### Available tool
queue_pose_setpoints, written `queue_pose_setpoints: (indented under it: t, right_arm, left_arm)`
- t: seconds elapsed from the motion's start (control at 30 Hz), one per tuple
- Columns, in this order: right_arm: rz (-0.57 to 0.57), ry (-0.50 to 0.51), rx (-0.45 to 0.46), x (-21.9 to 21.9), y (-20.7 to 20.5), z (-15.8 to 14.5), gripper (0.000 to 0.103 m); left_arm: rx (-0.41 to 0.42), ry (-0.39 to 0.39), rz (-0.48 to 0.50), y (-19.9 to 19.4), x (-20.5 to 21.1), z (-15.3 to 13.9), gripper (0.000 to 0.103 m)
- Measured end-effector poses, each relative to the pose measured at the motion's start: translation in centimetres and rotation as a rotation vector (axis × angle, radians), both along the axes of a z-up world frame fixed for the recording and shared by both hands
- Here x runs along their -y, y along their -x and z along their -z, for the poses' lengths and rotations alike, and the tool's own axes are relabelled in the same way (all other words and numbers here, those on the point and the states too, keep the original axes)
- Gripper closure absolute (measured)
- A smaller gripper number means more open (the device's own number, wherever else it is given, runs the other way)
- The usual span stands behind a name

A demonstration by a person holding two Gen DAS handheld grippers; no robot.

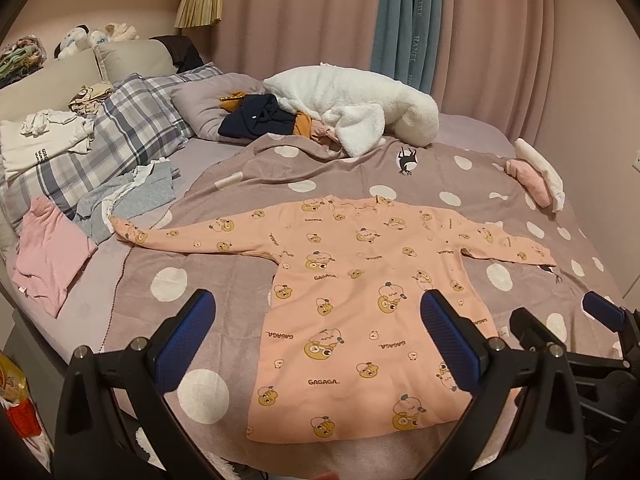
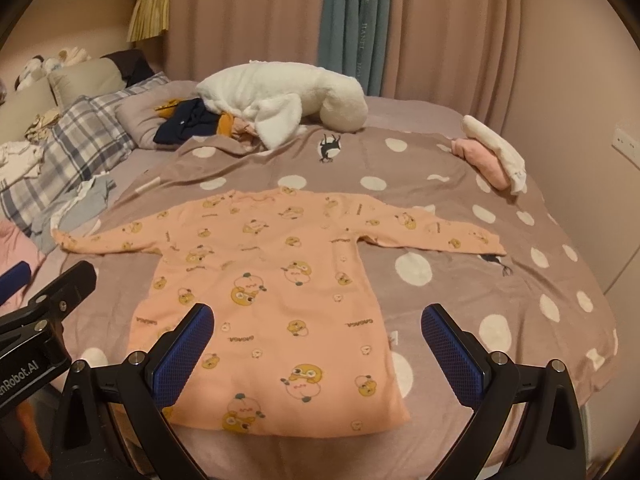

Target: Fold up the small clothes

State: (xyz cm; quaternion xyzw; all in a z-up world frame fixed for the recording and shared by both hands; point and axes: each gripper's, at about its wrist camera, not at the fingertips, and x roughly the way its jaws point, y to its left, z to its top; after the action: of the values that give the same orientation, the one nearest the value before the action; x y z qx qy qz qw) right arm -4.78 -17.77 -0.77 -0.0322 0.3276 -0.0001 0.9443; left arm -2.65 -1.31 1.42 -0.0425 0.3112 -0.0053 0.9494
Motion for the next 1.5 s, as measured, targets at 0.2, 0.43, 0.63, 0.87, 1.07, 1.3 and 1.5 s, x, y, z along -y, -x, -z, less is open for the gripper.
queue_pose_setpoints:
  t: [0.2,0.43,0.63,0.87,1.07,1.3,1.5]
  right_arm:
    - [-0.018,0.013,0.007,-0.3,0.2,-0.1,0.000]
    - [-0.008,0.012,0.009,-0.3,0.3,-0.2,0.000]
    - [0.010,-0.004,0.008,0.3,0.4,-0.2,0.000]
    - [0.028,-0.009,0.009,0.7,0.4,-0.2,0.000]
    - [0.029,-0.005,0.009,0.9,0.4,-0.2,0.000]
    - [0.021,-0.015,0.012,0.8,0.4,-0.3,0.000]
    - [0.015,-0.009,0.003,0.6,0.1,-0.1,0.000]
  left_arm:
    - [-0.001,-0.001,0.008,0.3,0.1,-0.4,0.000]
    - [0.007,0.001,0.005,0.8,0.1,-0.5,0.000]
    - [0.007,-0.001,-0.001,1.1,0.3,-0.5,0.000]
    - [0.001,0.006,0.001,1.0,-0.6,-0.6,0.000]
    - [-0.005,0.003,0.002,1.1,-0.4,-0.4,0.000]
    - [-0.001,-0.007,0.005,0.7,-0.5,-0.4,0.000]
    - [-0.011,0.006,0.001,0.5,-0.7,-0.1,0.001]
